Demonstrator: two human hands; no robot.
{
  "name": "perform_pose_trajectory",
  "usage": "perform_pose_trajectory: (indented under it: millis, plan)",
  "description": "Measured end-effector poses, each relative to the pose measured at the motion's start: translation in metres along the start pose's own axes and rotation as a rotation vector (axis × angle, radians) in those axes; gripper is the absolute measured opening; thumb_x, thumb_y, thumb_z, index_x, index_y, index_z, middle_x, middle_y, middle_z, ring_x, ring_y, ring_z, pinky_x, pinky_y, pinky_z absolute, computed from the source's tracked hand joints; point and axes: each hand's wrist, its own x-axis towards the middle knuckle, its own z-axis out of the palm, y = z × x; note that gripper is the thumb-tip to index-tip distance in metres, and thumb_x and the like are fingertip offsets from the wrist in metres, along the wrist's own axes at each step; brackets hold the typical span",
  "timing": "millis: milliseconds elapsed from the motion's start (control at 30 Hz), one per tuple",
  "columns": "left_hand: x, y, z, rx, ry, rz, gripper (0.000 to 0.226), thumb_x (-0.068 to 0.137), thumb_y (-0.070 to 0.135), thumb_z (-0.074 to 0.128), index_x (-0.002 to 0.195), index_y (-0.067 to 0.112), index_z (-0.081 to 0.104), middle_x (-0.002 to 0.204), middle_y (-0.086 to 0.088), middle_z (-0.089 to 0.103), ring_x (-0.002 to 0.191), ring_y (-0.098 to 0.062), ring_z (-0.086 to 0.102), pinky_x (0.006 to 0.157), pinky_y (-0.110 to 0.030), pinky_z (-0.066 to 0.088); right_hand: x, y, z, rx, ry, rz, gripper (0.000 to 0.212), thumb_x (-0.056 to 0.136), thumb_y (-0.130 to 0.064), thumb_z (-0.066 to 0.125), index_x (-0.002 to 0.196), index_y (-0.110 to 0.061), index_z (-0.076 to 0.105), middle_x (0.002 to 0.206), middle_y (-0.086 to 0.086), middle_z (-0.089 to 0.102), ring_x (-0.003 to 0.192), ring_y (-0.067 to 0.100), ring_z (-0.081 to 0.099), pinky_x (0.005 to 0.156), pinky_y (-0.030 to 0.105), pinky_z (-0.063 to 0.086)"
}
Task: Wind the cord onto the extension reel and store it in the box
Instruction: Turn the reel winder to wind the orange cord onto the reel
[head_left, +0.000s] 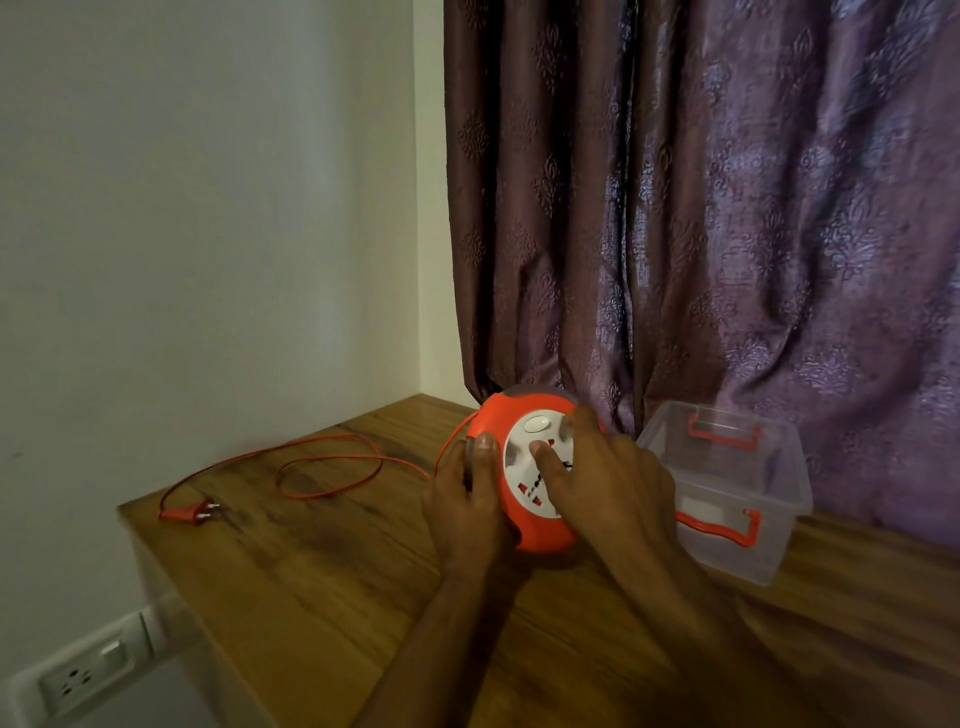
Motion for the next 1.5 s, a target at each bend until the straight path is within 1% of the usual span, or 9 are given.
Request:
perform_pose_trajectory:
  millis: [100, 233, 333, 467, 633, 867, 1133, 1300, 1500]
  plan:
    - [0.002, 0.000, -0.001, -0.016, 0.030, -0.035, 0.031, 0.084, 0.065, 0.041, 0.083, 0.043, 0.063, 0.083, 0.009, 0.074, 0.072, -0.012, 0.073, 0.065, -0.039, 0.063, 0.001, 0.000, -0.002, 0.007, -0.005, -0.173, 0.043, 0.090, -0.038, 0.046, 0.132, -0.029, 0.035, 0.127, 0.003, 0.052, 0.103, 0.030, 0.058, 0.080, 0.042, 0.049]
    - [0.003, 0.002, -0.002, -0.069, 0.034, -0.099, 0.032, 0.080, 0.067, 0.042, 0.085, 0.043, 0.063, 0.081, 0.013, 0.073, 0.072, -0.010, 0.073, 0.058, -0.026, 0.060, 0.002, 0.001, -0.002, -0.010, -0.212, -0.304, 0.057, 0.084, -0.023, 0.057, 0.126, -0.046, 0.027, 0.139, 0.001, 0.028, 0.111, 0.034, 0.050, 0.076, 0.037, 0.048]
    - [0.004, 0.003, -0.003, -0.081, 0.032, -0.116, 0.031, 0.078, 0.066, 0.042, 0.087, 0.043, 0.062, 0.082, 0.018, 0.071, 0.071, -0.005, 0.073, 0.057, -0.021, 0.058, 0.001, 0.003, 0.000, -0.049, -0.343, -0.333, 0.066, 0.083, -0.034, 0.063, 0.132, -0.052, 0.022, 0.152, 0.000, 0.012, 0.124, 0.036, 0.042, 0.092, 0.043, 0.045]
    - [0.003, 0.002, -0.002, -0.082, 0.008, -0.119, 0.038, 0.079, 0.064, 0.043, 0.096, 0.037, 0.065, 0.089, 0.009, 0.074, 0.073, -0.012, 0.074, 0.063, -0.028, 0.062, 0.003, 0.008, -0.004, -0.100, -0.423, -0.302, 0.057, 0.091, -0.048, 0.046, 0.140, -0.052, 0.018, 0.157, -0.003, 0.003, 0.135, 0.035, 0.028, 0.106, 0.046, 0.032]
    - [0.003, 0.004, -0.003, -0.064, 0.013, -0.121, 0.032, 0.078, 0.064, 0.044, 0.087, 0.041, 0.063, 0.082, 0.015, 0.072, 0.070, -0.005, 0.073, 0.057, -0.021, 0.059, 0.001, 0.008, -0.007, -0.108, -0.362, -0.324, 0.051, 0.093, -0.044, 0.040, 0.139, -0.052, 0.021, 0.156, 0.000, 0.012, 0.131, 0.034, 0.034, 0.104, 0.044, 0.034]
    - [0.003, 0.000, -0.002, -0.023, 0.006, -0.079, 0.032, 0.080, 0.066, 0.043, 0.084, 0.041, 0.063, 0.084, 0.009, 0.074, 0.072, -0.013, 0.073, 0.066, -0.037, 0.063, 0.004, 0.013, 0.003, -0.097, -0.225, -0.330, 0.061, 0.089, -0.030, 0.054, 0.137, -0.053, 0.024, 0.141, -0.002, 0.042, 0.119, 0.027, 0.048, 0.092, 0.042, 0.045]
    - [0.001, 0.001, -0.002, -0.045, 0.027, -0.030, 0.038, 0.085, 0.059, 0.045, 0.082, 0.028, 0.067, 0.076, 0.003, 0.074, 0.070, -0.010, 0.071, 0.056, -0.022, 0.057, 0.005, 0.015, 0.008, 0.033, -0.167, -0.186, 0.064, 0.079, -0.058, 0.056, 0.135, -0.055, 0.026, 0.127, 0.000, 0.058, 0.111, 0.029, 0.053, 0.086, 0.039, 0.044]
    - [-0.001, 0.001, -0.001, 0.012, 0.016, -0.028, 0.030, 0.088, 0.060, 0.043, 0.090, 0.041, 0.066, 0.089, 0.008, 0.074, 0.080, -0.012, 0.071, 0.074, -0.041, 0.062, -0.002, 0.008, 0.015, 0.034, -0.089, -0.031, 0.066, 0.078, -0.071, 0.044, 0.137, -0.046, 0.028, 0.130, 0.009, 0.055, 0.110, 0.034, 0.054, 0.088, 0.042, 0.043]
    - [-0.004, 0.005, 0.001, 0.005, -0.011, -0.005, 0.023, 0.092, 0.059, 0.044, 0.081, 0.057, 0.064, 0.081, 0.015, 0.074, 0.077, -0.011, 0.073, 0.071, -0.041, 0.063, 0.005, 0.012, 0.016, 0.129, -0.126, 0.084, 0.066, 0.079, -0.071, 0.044, 0.130, -0.031, 0.035, 0.127, 0.010, 0.055, 0.108, 0.034, 0.055, 0.084, 0.041, 0.044]
